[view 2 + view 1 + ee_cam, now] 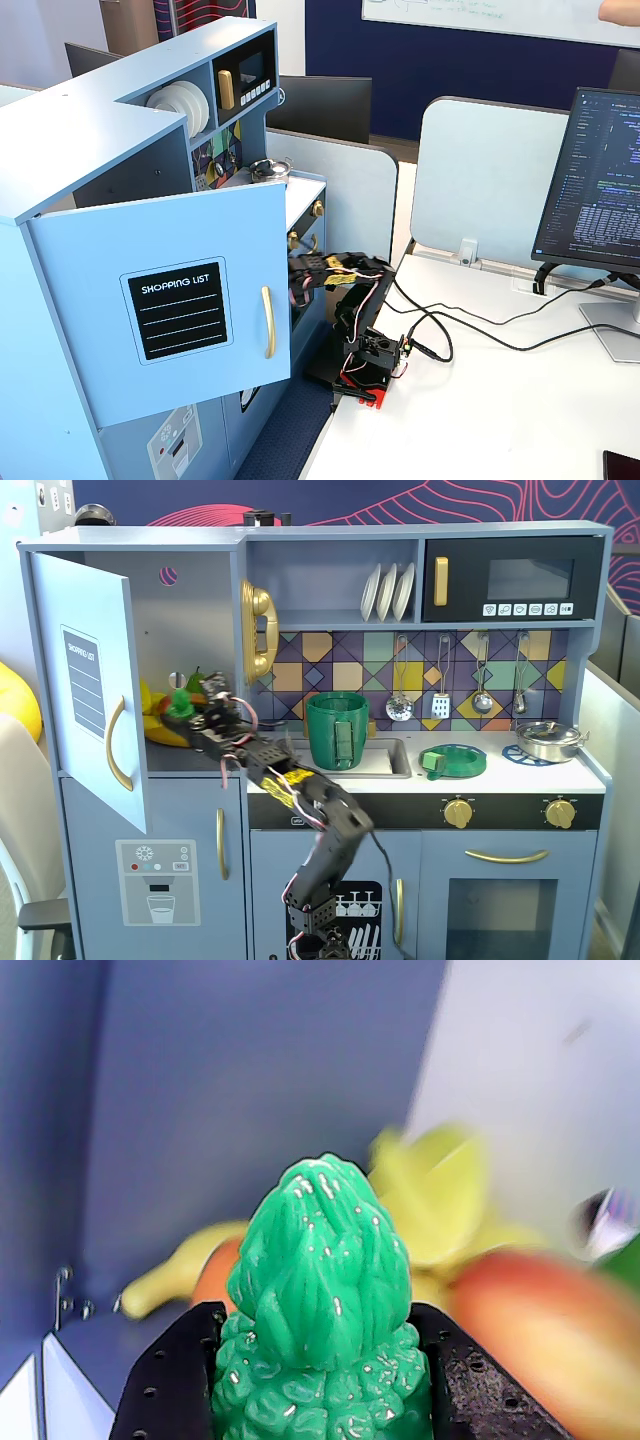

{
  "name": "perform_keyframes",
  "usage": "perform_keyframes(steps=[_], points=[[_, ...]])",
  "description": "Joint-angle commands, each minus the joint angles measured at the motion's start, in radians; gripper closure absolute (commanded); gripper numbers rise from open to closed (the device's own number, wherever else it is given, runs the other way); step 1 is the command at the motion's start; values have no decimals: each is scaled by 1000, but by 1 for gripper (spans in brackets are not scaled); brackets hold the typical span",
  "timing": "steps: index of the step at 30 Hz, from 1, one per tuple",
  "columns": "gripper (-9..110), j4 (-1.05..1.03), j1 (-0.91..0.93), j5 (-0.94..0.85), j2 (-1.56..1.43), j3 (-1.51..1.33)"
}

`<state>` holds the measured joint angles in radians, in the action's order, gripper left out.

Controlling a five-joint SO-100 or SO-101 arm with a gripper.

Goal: Pick up the green pineapple from the left cabinet and place it in the green recipient

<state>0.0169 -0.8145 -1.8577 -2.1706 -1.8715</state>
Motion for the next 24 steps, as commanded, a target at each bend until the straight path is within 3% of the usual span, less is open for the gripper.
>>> perform_keyframes(steps=[1, 12, 18, 24], points=[[102, -2, 54, -20, -273, -104], [102, -129, 485, 83, -491, -97], [102, -163, 710, 103, -434, -35], [102, -147, 795, 106, -229, 84]])
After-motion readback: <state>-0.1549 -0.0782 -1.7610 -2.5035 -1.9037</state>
